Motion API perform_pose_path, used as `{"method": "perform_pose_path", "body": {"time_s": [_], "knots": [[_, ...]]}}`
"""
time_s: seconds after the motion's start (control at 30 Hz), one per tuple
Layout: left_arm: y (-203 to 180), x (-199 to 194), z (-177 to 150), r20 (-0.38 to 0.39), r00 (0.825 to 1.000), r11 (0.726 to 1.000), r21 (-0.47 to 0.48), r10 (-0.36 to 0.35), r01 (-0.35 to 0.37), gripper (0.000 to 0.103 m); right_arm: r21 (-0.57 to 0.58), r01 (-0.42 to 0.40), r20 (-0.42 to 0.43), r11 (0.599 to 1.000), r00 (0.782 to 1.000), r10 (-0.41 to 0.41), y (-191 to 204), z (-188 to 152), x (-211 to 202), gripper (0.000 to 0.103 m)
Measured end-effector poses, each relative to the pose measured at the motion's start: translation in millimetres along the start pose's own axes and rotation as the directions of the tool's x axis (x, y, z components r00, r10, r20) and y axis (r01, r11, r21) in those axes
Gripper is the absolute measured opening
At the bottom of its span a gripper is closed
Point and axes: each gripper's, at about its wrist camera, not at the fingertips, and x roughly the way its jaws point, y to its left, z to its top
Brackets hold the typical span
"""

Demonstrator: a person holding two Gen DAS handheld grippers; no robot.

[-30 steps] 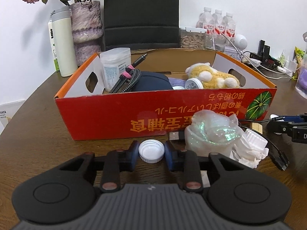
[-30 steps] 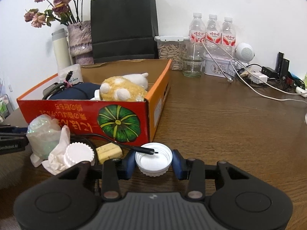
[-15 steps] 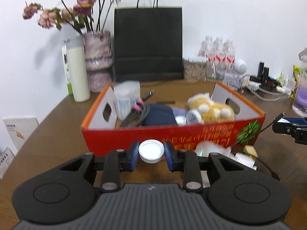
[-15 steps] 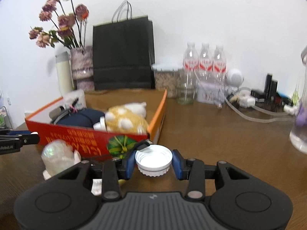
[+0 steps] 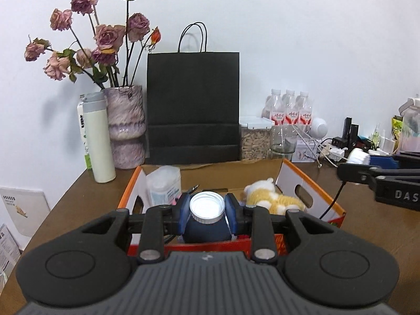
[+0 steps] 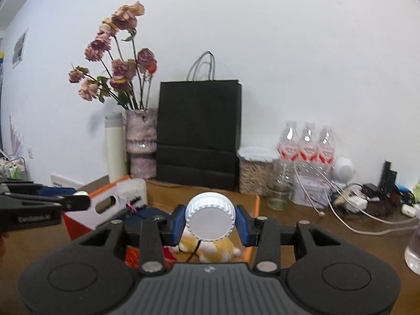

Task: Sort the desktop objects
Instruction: 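Carry both white caps into the box and open both tools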

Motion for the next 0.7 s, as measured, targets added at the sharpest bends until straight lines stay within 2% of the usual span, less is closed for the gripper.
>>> {"method": "perform_pose_path", "body": {"time_s": [0.27, 0.7], "knots": [[0.3, 26.5, 8.8, -0.012, 1.0, 1.0, -0.026, -0.015, 0.015, 0.03, 0.01, -0.04, -0.011, 0.999, 0.999, 0.04, 10.4, 9.1, 33.8, 0.039], [11.9, 80.7, -3.5, -0.086, 0.996, 1.0, -0.013, -0.006, 0.005, 0.03, -0.009, -0.074, -0.153, 0.997, 0.986, 0.072, 12.7, -12.9, 100.3, 0.039]]}}
